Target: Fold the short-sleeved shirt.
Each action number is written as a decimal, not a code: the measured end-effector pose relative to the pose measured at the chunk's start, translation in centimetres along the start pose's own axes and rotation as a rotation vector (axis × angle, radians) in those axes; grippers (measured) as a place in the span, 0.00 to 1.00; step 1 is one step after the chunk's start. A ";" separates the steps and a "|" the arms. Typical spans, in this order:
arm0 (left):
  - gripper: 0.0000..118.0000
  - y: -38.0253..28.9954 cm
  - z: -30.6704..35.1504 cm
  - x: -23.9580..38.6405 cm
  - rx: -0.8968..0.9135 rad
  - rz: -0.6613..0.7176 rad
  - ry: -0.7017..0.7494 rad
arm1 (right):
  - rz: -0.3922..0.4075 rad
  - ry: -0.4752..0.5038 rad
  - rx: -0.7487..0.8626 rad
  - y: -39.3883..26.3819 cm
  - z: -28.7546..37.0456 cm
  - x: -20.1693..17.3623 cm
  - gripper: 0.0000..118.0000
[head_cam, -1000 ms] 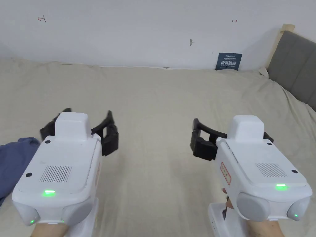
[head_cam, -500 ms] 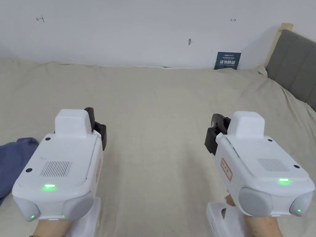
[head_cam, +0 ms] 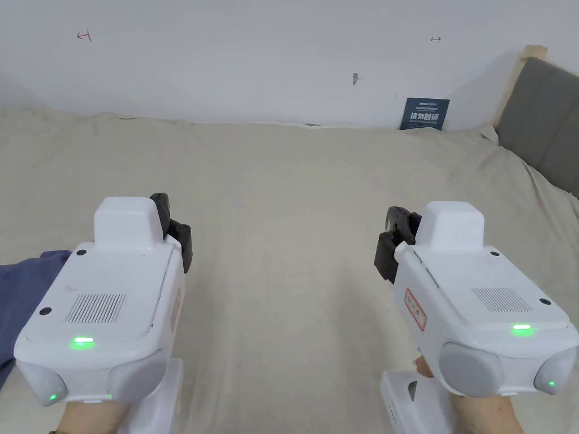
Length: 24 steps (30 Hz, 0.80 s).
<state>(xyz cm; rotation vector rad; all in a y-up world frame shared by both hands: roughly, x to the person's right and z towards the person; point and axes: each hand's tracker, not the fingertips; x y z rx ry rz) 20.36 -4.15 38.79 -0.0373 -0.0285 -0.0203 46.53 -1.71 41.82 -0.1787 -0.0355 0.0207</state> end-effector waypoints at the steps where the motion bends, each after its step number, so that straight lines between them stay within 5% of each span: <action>1: 0.00 -0.4 -0.3 -0.8 0.002 0.001 0.012 | -0.004 0.017 0.003 0.2 0.0 -0.4 0.01; 14: 0.00 0.7 6.8 -13.3 0.012 -0.033 0.366 | 0.098 0.356 0.042 0.9 -1.6 -12.1 0.01; 24: 0.00 0.4 12.3 -19.1 -0.002 -0.020 0.582 | 0.120 0.526 0.035 0.2 -1.5 -18.7 0.01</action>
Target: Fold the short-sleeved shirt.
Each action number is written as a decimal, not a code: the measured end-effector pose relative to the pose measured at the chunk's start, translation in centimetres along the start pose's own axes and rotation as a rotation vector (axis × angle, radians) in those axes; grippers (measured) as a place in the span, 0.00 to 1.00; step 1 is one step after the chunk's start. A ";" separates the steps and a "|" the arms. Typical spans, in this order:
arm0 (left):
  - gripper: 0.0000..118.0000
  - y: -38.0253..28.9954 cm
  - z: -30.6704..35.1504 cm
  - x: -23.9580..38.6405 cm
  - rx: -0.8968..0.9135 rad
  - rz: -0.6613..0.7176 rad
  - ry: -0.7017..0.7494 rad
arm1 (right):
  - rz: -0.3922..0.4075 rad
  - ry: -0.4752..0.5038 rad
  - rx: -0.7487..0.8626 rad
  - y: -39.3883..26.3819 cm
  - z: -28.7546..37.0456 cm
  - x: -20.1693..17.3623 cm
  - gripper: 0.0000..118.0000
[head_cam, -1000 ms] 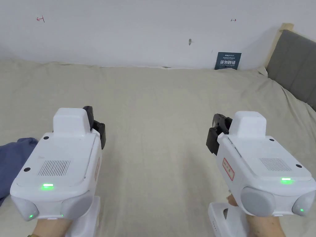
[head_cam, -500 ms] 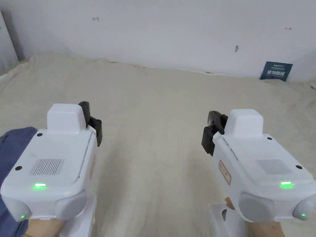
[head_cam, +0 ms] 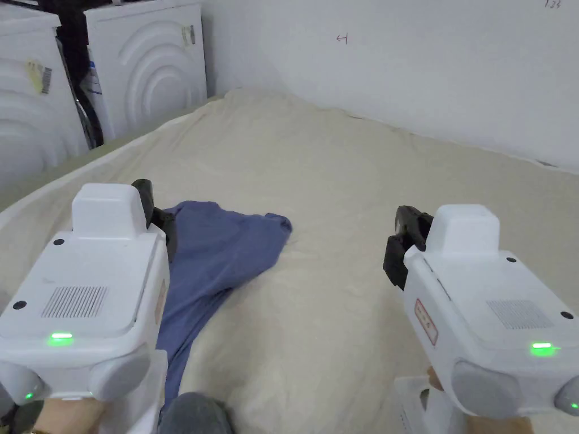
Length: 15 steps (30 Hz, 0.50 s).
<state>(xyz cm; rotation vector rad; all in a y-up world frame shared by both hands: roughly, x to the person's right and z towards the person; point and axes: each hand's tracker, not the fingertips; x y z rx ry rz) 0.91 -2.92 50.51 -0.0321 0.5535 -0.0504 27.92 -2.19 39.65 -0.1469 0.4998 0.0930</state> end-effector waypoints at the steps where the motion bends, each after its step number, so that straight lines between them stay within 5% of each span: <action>1: 0.00 -0.1 0.5 -0.1 -0.004 0.004 0.007 | 0.000 0.009 -0.002 0.0 -0.2 -0.3 0.01; 10: 0.01 -1.3 0.2 -0.3 -0.044 0.004 0.031 | 0.008 0.052 -0.020 0.0 -0.7 -1.4 0.01; 13: 0.32 -1.5 -1.2 -0.5 -0.086 0.038 -0.033 | 0.010 0.050 -0.022 0.4 -0.9 -1.7 0.01; 15: 0.69 -1.7 -3.1 -0.6 -0.134 0.046 -0.051 | 0.005 0.051 -0.022 0.5 -1.5 -1.1 0.01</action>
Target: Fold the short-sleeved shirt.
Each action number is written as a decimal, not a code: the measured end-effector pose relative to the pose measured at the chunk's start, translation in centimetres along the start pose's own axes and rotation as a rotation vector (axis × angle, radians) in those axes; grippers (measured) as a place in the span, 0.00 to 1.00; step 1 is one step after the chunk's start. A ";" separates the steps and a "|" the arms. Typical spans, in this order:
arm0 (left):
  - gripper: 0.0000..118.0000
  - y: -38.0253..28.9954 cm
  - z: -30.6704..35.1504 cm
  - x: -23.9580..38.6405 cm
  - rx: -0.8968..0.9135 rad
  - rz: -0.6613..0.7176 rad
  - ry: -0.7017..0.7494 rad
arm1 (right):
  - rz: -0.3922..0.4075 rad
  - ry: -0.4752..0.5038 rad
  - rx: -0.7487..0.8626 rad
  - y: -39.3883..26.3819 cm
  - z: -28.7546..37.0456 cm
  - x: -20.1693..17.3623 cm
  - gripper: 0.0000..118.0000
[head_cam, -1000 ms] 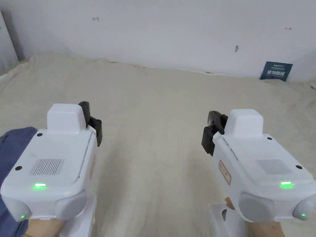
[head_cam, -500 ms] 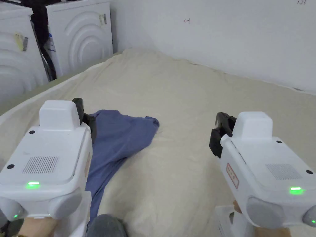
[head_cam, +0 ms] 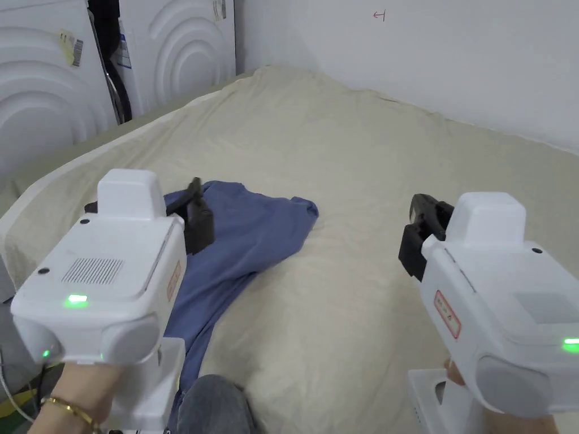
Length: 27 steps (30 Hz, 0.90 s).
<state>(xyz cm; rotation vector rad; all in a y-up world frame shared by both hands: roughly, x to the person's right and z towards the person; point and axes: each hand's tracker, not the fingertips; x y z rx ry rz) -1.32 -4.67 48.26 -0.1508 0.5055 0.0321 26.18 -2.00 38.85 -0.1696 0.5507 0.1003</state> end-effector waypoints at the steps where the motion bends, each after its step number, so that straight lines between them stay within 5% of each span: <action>1: 0.84 0.1 -1.2 -0.1 -0.035 -0.009 -0.008 | -0.004 0.000 0.001 0.0 -0.2 0.2 0.01; 2: 0.98 0.1 -2.6 -0.2 -0.066 -0.019 -0.014 | -0.006 -0.003 0.001 0.1 -0.4 0.3 0.01; 3: 1.00 0.2 -4.0 -0.3 -0.098 -0.019 -0.026 | -0.006 -0.004 0.002 0.2 -0.6 0.4 0.01; 14: 1.00 -2.7 -27.3 0.8 -0.646 -0.020 -0.154 | -0.012 -0.043 -0.087 -1.7 -4.9 1.8 0.01; 21: 1.00 -9.1 -36.0 3.4 -0.848 -0.072 -0.208 | 0.008 -0.132 -0.195 -4.6 -6.5 3.9 0.01; 27: 0.78 -10.9 -38.3 4.4 -0.928 -0.085 -0.183 | 0.015 -0.180 -0.265 -6.2 -7.2 5.9 0.01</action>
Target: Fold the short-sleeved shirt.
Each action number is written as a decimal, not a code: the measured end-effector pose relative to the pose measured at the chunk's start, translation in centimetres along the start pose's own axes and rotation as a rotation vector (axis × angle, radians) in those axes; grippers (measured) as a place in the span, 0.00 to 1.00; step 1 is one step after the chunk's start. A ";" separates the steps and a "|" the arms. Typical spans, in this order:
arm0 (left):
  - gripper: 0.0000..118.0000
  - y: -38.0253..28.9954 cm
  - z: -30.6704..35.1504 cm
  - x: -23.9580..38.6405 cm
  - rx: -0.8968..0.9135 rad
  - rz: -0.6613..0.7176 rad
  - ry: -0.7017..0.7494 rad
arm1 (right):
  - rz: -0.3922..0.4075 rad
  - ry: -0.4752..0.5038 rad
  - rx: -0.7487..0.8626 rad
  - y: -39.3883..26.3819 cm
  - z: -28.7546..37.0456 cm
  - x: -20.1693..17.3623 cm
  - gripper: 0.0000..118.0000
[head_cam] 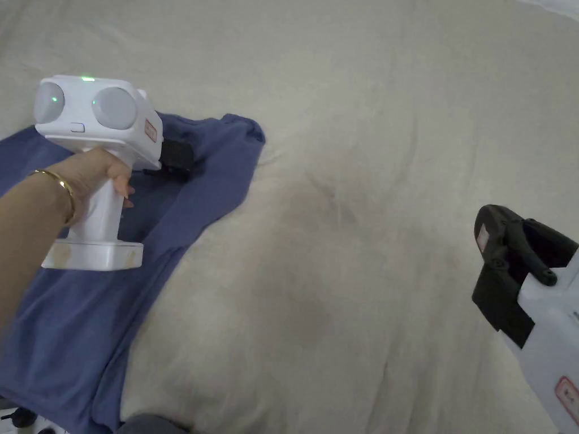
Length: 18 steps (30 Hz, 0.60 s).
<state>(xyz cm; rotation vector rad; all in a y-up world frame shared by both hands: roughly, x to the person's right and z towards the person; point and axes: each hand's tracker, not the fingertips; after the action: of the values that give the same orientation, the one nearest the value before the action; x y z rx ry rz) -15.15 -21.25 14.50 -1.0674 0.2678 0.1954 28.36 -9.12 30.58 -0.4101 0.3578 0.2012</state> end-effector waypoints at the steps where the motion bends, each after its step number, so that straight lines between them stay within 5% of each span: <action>1: 0.70 0.4 0.3 0.0 -0.013 0.001 0.002 | -0.002 -0.005 -0.005 0.1 0.1 -0.1 0.01; 2: 0.55 0.6 0.9 -0.2 -0.017 0.002 -0.021 | -0.007 -0.008 -0.006 0.1 0.1 -0.2 0.01; 3: 0.15 0.7 1.4 -0.3 0.000 0.007 -0.046 | -0.016 -0.011 -0.007 0.1 0.1 -0.2 0.01; 4: 0.03 0.9 1.8 -0.4 0.016 0.029 -0.042 | -0.026 -0.009 -0.008 0.2 0.1 -0.2 0.01; 10: 0.03 -0.5 4.4 -0.4 0.080 0.099 -0.015 | -0.034 0.013 0.010 -0.8 0.0 0.3 0.01; 18: 0.03 -2.4 18.6 -1.4 0.365 0.133 0.002 | -0.054 0.003 0.105 0.2 5.9 2.0 0.01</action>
<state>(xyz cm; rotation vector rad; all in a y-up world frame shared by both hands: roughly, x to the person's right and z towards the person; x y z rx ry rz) -13.53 -6.01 25.43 -0.6888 0.3616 0.2539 31.86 -6.21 34.79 -0.3164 0.3582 0.1281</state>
